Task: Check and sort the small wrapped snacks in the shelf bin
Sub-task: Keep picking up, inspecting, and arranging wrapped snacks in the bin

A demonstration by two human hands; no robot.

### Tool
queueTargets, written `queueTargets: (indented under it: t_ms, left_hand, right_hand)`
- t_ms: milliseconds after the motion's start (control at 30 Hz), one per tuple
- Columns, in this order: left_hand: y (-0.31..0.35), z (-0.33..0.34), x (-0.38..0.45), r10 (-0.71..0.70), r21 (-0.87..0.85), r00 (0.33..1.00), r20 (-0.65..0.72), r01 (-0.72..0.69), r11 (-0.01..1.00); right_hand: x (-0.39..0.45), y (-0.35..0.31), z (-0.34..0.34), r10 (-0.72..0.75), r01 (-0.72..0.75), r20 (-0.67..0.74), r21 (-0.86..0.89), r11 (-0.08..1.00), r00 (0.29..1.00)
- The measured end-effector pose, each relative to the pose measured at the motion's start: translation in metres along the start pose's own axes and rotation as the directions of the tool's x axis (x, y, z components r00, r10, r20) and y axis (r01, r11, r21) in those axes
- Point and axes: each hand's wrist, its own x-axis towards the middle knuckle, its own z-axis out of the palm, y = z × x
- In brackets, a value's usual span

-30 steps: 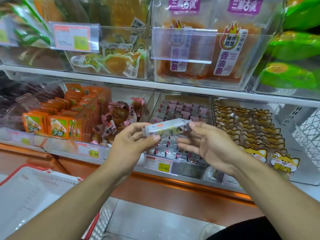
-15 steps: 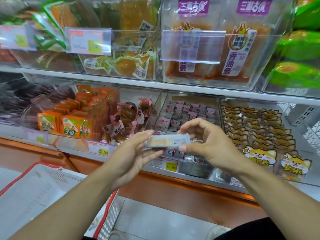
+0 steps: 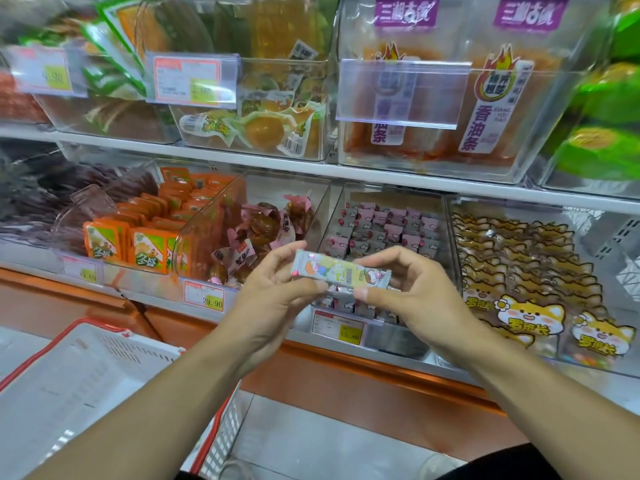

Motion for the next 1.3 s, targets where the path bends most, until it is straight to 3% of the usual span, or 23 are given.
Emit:
queueTargets:
  t_ms: [133,267,367,467,533,600,667,733,833,967,1167,1233,1300]
  left_hand:
    - [-0.008,0.005,-0.002,-0.075,0.013,0.997,0.028,0.074,0.997]
    - [-0.011,0.004,-0.001,0.051,0.154,0.998,0.02,-0.054,0.987]
    - [-0.012,0.004,-0.001,0.158,0.442,0.979,0.127,-0.198,0.875]
    - [-0.016,0.011,0.003,0.242,0.618,0.947,0.209,-0.32,0.718]
    - [-0.021,0.018,0.008,0.303,0.691,0.934,0.191,-0.347,0.634]
    - [-0.024,0.025,0.014,0.33,0.737,0.934,0.138,-0.319,0.595]
    - [-0.026,0.03,0.019,0.346,0.822,0.923,0.167,-0.324,0.469]
    - [-0.029,0.035,0.023,0.322,0.882,0.914,0.248,-0.351,0.316]
    - [-0.037,0.041,0.029,0.243,0.925,0.917,0.315,-0.355,0.138]
    - [-0.046,0.047,0.041,0.153,0.937,0.926,0.345,-0.348,-0.009]
    - [-0.054,0.051,0.056,0.107,0.93,0.928,0.357,-0.343,-0.132]
    - [-0.056,0.052,0.059,0.111,0.93,0.929,0.352,-0.335,-0.151]
    - [-0.057,0.054,0.061,0.113,0.932,0.931,0.346,-0.327,-0.159]
  right_hand:
    - [0.001,0.003,0.008,-0.091,0.084,-0.097,-0.078,0.993,0.991]
    - [0.002,0.004,0.008,-0.054,0.052,-0.005,-0.179,0.983,0.999]
    - [0.002,0.0,0.009,-0.051,0.05,-0.001,-0.167,0.985,0.999]
    - [0.003,-0.001,0.008,-0.072,0.075,0.025,-0.179,0.981,0.997]
    - [0.008,-0.004,0.004,-0.104,0.106,0.017,-0.217,0.97,0.994]
    - [0.017,-0.007,-0.005,-0.13,0.101,-0.139,-0.196,0.975,0.982]
    - [0.029,-0.009,-0.021,-0.148,0.043,-0.365,-0.281,0.959,0.919]
    - [0.039,-0.007,-0.039,-0.183,-0.037,-0.46,-0.429,0.902,0.869]
    - [0.05,0.003,-0.053,-0.173,-0.116,-0.435,-0.562,0.819,0.884]
    - [0.063,0.005,-0.051,-0.233,-0.058,-0.332,-0.674,0.736,0.914]
    - [0.067,0.012,-0.052,-0.09,-0.052,-0.124,-0.822,0.568,0.988]
    - [0.073,0.015,-0.053,-0.09,-0.05,-0.094,-0.916,0.399,0.992]
    - [0.08,0.017,-0.052,-0.027,-0.047,-0.051,-0.991,0.122,0.998]
